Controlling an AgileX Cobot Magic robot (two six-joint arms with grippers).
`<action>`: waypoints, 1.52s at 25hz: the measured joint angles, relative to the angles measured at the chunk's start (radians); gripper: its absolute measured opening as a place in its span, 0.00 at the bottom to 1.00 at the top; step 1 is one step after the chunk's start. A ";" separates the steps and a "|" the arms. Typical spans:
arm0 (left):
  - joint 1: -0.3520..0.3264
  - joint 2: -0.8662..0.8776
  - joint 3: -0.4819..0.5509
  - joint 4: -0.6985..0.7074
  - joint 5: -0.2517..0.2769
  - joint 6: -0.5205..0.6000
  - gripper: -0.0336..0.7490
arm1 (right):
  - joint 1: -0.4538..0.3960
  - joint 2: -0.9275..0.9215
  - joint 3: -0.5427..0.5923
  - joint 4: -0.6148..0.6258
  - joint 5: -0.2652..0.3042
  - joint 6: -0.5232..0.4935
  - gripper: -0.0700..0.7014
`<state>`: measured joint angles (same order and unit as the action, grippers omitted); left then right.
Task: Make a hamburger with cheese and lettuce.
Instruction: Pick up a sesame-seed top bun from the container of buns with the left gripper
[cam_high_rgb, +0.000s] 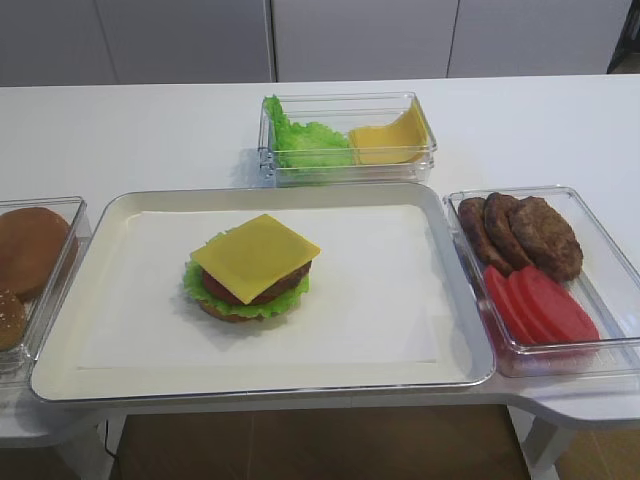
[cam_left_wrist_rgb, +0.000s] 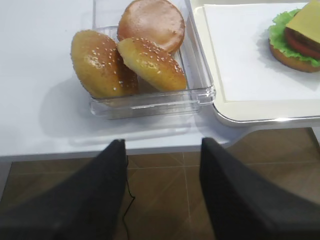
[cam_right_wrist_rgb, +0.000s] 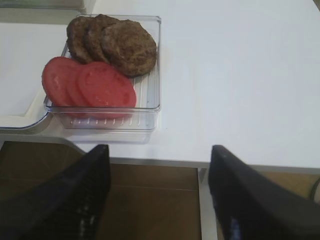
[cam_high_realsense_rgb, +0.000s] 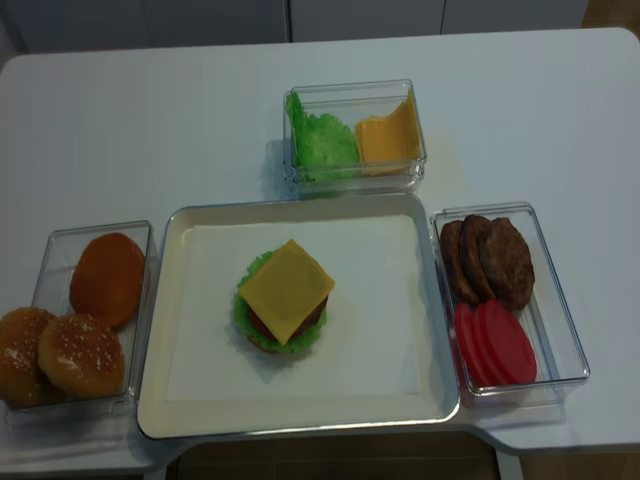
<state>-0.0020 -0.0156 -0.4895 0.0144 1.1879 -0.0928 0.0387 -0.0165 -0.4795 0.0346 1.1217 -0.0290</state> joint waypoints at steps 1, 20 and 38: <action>0.000 0.000 0.000 0.000 0.000 0.000 0.50 | 0.000 0.000 0.000 0.000 0.000 0.000 0.70; 0.000 0.000 -0.033 0.076 -0.034 -0.046 0.65 | 0.000 0.000 0.000 0.000 0.000 0.000 0.70; 0.000 0.706 -0.217 0.056 -0.243 -0.196 0.65 | 0.000 0.000 0.000 0.000 0.000 -0.002 0.70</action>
<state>-0.0020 0.6905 -0.7065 0.0704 0.9447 -0.2886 0.0387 -0.0165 -0.4795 0.0346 1.1217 -0.0309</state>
